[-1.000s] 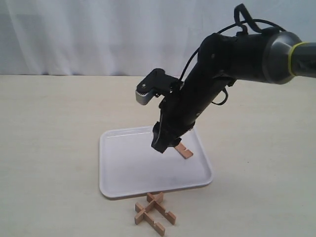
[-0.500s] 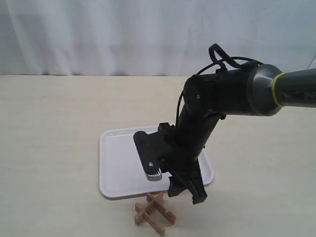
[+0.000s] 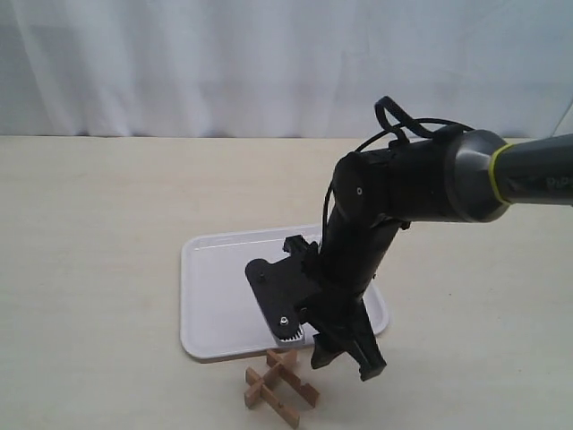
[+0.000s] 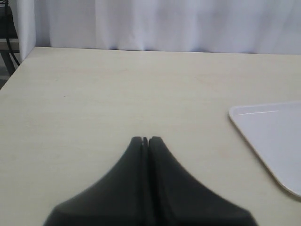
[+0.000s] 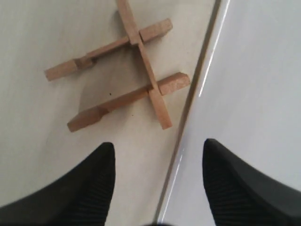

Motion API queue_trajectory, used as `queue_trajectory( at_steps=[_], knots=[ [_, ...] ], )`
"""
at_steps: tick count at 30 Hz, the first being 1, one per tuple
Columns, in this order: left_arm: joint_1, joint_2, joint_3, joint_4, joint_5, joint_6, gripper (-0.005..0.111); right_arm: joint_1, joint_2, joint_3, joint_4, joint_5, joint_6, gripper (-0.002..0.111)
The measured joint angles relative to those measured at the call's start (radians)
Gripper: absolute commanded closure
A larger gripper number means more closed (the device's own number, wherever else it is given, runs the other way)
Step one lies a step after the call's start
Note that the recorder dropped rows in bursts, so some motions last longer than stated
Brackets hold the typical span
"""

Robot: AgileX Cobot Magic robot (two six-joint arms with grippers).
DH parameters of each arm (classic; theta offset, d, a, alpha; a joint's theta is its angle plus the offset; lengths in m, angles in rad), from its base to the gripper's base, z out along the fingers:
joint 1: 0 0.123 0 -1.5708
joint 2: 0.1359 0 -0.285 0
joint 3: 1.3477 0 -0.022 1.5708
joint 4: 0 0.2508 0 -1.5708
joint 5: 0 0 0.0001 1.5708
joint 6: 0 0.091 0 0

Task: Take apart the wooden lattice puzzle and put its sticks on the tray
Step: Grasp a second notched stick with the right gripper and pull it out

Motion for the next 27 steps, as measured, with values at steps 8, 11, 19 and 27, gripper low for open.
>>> queue_trajectory(
  at_steps=[8,11,19,27],
  knots=[
    [0.000,0.000,0.000,0.000,0.000,0.000,0.107,0.057,0.000,0.000,-0.003,-0.006,-0.012,0.057],
    [0.000,0.000,0.000,0.000,0.000,0.000,0.107,0.059,0.000,0.000,-0.006,-0.013,-0.014,0.061],
    [0.000,0.000,0.000,0.000,0.000,0.000,0.107,0.059,0.000,0.009,-0.030,-0.022,-0.017,0.062],
    [0.000,0.000,0.000,0.000,0.000,0.000,0.107,0.059,0.000,0.045,-0.041,-0.068,-0.027,0.062]
  ],
)
